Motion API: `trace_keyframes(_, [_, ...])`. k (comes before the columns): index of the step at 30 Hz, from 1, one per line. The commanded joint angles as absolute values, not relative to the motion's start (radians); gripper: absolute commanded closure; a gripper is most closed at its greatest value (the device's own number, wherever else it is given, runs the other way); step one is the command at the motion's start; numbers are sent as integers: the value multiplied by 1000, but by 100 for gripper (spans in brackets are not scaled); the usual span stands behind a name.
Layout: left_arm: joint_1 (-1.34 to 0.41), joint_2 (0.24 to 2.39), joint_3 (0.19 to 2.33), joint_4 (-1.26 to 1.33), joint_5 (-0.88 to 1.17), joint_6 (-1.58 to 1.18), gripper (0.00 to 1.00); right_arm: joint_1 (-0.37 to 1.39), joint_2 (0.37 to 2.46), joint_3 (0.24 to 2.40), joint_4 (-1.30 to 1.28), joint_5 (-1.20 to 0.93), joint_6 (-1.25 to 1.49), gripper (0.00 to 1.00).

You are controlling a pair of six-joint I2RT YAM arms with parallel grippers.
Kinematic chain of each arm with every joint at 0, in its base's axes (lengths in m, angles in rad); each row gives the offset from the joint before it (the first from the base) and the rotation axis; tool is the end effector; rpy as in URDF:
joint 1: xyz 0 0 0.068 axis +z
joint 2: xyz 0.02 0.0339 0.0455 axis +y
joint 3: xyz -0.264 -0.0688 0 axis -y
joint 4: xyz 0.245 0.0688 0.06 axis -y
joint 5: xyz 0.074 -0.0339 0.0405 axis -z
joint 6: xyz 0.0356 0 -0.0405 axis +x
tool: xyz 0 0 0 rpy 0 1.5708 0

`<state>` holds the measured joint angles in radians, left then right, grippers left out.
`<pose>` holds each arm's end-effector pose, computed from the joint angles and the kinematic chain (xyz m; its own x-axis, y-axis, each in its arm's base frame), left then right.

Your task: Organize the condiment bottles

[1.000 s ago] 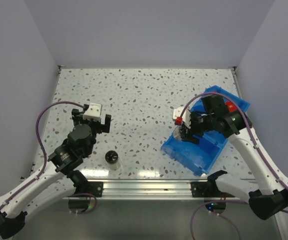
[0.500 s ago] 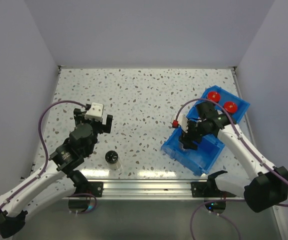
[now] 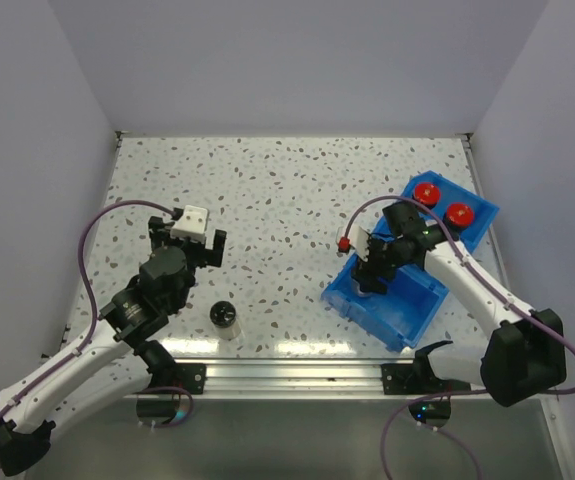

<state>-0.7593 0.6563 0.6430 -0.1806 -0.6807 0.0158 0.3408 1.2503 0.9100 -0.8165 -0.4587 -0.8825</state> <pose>0.1288 -0.0914 0.3117 -0.1384 0.1483 -0.9792 0.0893 0.9866 0.1368 0.2119 0.0919 0.2419 -0.1870 -0.8011 -0.5686 -0.9634 0.2626 -0.0532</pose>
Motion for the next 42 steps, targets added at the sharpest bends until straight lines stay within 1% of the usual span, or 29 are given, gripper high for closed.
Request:
trace_keyframes(1, [-755,658,643,-129,-664,14,0,337,1232,902,-778,-480,-897,30])
trace_keyframes(3, [-755,660,644,-129,-661,11,0,339,1229,902,-778,-479,-897,30])
trace_keyframes(4, [-755,660,644,-132,-655,9,0,339,1226,902,-778,-479,-896,25])
trace_keyframes(5, [-755,661,646,-130,-653,9,0,339,1226,902,-778,-482,-893,24])
trace_keyframes(6, [-755,663,646,-130,-652,8,0,339,1224,902,-779,-483,-890,14])
trace_keyframes(13, [-755,670,650,-130,-629,6,0,339,1209,919,-793,-497,-884,12])
trace_keyframes(16, [-755,678,661,-136,-586,-52,0,339,1166,978,-819,-518,-862,12])
trace_keyframes(20, [-755,696,686,-216,-517,-187,0,339,1099,1055,-836,-546,-795,1])
trace_keyframes(21, [-755,696,692,-233,-503,-269,0,339,1086,1064,-830,-554,-775,1])
trace_keyframes(23, [-756,693,699,-302,-450,-345,0,339,1057,1072,-786,-572,-697,1])
trace_keyframes(26, [-755,673,721,-418,-378,-492,0,337,1032,1036,-692,-581,-586,1])
trace_keyframes(27, [-755,664,735,-451,-367,-565,0,336,1029,1022,-669,-566,-566,2])
trace_keyframes(31, [-755,661,781,-612,-278,-705,0,298,1014,960,-569,-493,-503,1])
trace_keyframes(38, [-755,732,891,-992,-278,-945,0,261,985,916,-538,-477,-468,1])
trace_keyframes(40, [-755,770,917,-1063,-276,-968,0,258,980,911,-537,-474,-468,1])
trace_keyframes(42, [-755,798,907,-1075,-258,-980,0,258,977,911,-538,-474,-468,1])
